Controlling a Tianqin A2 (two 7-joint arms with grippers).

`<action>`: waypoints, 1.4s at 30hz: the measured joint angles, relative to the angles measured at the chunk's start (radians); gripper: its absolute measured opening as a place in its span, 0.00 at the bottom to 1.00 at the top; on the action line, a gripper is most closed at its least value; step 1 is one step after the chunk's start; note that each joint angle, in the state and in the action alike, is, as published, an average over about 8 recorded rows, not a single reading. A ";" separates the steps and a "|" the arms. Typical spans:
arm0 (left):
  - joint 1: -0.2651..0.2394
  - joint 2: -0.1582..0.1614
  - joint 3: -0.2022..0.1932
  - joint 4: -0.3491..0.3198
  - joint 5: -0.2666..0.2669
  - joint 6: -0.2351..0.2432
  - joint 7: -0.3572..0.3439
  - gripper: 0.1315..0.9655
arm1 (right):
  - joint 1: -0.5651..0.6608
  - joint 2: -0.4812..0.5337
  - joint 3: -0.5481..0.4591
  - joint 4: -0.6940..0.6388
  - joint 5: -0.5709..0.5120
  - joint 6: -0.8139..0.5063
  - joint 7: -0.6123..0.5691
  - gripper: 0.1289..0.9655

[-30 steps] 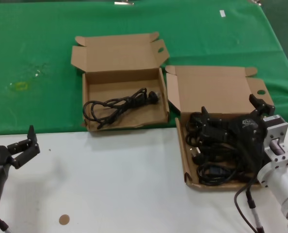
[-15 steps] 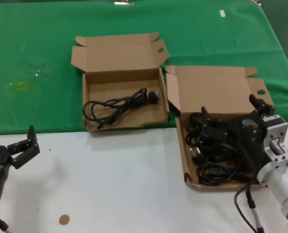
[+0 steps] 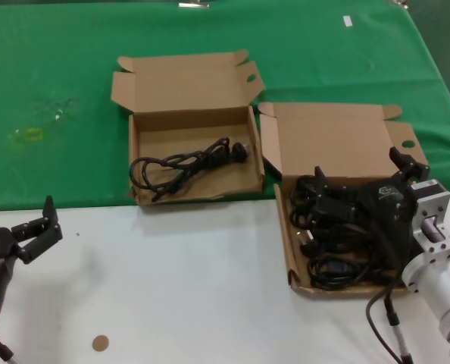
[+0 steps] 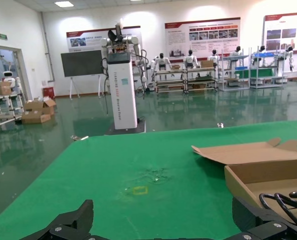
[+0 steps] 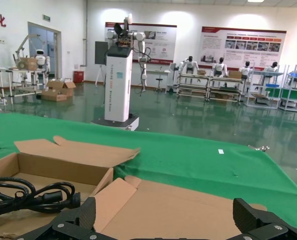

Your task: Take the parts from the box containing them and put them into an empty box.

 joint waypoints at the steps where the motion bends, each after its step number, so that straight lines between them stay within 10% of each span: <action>1: 0.000 0.000 0.000 0.000 0.000 0.000 0.000 1.00 | 0.000 0.000 0.000 0.000 0.000 0.000 0.000 1.00; 42: 0.000 0.000 0.000 0.000 0.000 0.000 0.000 1.00 | 0.000 0.000 0.000 0.000 0.000 0.000 0.000 1.00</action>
